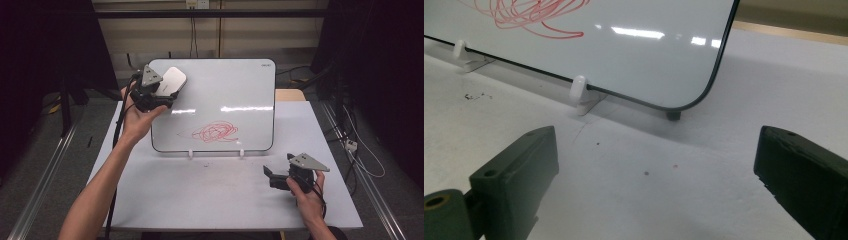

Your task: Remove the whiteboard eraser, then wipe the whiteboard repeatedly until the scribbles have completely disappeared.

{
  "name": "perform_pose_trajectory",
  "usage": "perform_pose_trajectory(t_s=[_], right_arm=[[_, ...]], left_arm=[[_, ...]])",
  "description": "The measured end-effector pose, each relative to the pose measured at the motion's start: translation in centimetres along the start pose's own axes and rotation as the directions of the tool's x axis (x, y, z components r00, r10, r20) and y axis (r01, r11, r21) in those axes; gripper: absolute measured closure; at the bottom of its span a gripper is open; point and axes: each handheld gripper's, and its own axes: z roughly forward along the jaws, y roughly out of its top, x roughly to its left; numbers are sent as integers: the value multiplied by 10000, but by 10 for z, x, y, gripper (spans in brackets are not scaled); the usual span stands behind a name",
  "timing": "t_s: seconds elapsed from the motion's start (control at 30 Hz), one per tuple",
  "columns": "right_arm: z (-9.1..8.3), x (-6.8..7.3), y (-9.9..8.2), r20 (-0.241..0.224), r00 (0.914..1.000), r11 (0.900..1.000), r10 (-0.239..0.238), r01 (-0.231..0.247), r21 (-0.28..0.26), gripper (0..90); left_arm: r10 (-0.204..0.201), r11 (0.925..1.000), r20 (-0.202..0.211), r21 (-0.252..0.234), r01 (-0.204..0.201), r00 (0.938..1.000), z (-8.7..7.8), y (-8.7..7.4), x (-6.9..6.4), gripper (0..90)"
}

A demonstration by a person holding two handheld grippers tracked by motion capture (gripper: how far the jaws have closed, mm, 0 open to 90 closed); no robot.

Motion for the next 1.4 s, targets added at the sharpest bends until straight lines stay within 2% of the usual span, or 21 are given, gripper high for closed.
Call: perform_pose_trajectory(t_s=[0.1,0.27,0.63,0.73,0.87,1.17,1.3,1.4], right_arm=[[0,0,0,-7,10000,10000,-14,14,2,40],[-2,0,-1,4,10000,10000,-18,18,25,41],[-2,0,0,-20,10000,10000,-26,26,-63,40],[-2,0,0,-5,10000,10000,-2,2,-35,40],[-2,0,0,-12,10000,10000,5,-5,6,40],[-3,1,-2,-52,10000,10000,-29,29,18,41],[-3,2,-1,-65,10000,10000,-65,65,-3,40],[-2,3,-1,-65,9999,9999,-100,100,11,41]], left_arm=[[15,10000,44,-35,-15,10000,-1,-7,-4,307],[-201,9997,22,-117,202,9998,-5,-14,-6,307],[-211,9995,30,-253,212,9998,-19,-27,-17,307],[-63,9997,36,-228,64,10000,-22,-28,-24,307],[115,9998,84,-189,-113,9999,-22,-31,-31,307],[214,9998,164,37,-215,9996,-18,-43,-40,308],[3,10000,306,-81,-1,9995,-13,-50,-46,308],[263,9994,374,204,-271,9990,-8,-55,-51,308]])
